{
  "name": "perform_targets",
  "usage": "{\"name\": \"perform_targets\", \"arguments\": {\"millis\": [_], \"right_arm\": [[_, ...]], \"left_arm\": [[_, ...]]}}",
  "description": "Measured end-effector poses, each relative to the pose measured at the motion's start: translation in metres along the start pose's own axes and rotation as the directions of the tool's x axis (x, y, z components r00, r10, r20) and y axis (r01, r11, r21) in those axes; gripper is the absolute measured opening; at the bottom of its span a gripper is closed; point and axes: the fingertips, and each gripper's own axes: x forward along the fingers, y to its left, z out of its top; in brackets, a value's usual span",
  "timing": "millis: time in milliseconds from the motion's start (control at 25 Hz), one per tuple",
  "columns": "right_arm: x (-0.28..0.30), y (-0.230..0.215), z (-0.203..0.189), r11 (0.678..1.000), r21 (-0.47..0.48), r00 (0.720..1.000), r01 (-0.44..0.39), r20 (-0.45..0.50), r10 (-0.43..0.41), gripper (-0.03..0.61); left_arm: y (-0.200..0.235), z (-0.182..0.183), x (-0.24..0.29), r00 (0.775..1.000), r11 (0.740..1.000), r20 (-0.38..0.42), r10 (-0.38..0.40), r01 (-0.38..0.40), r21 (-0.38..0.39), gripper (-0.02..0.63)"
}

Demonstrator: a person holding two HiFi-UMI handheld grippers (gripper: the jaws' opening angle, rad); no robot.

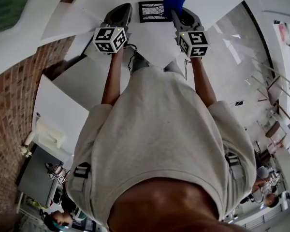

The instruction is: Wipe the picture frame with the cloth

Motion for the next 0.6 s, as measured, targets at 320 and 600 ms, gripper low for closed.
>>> {"name": "perform_targets", "arguments": {"millis": [320,600], "right_arm": [[0.002,0.013,-0.029,0.998,0.032,0.995,-0.063,-0.081,0.065,0.078],[0.029,0.033,-0.037,0.988,0.030,0.983,-0.153,-0.101,0.155,0.078]], "left_arm": [[-0.003,-0.020,-0.004,1.000,0.998,-0.008,0.028,-0.029,-0.047,0.017],[-0.004,-0.027,-0.011,0.998,0.996,-0.004,0.066,-0.066,-0.064,0.017]]}}
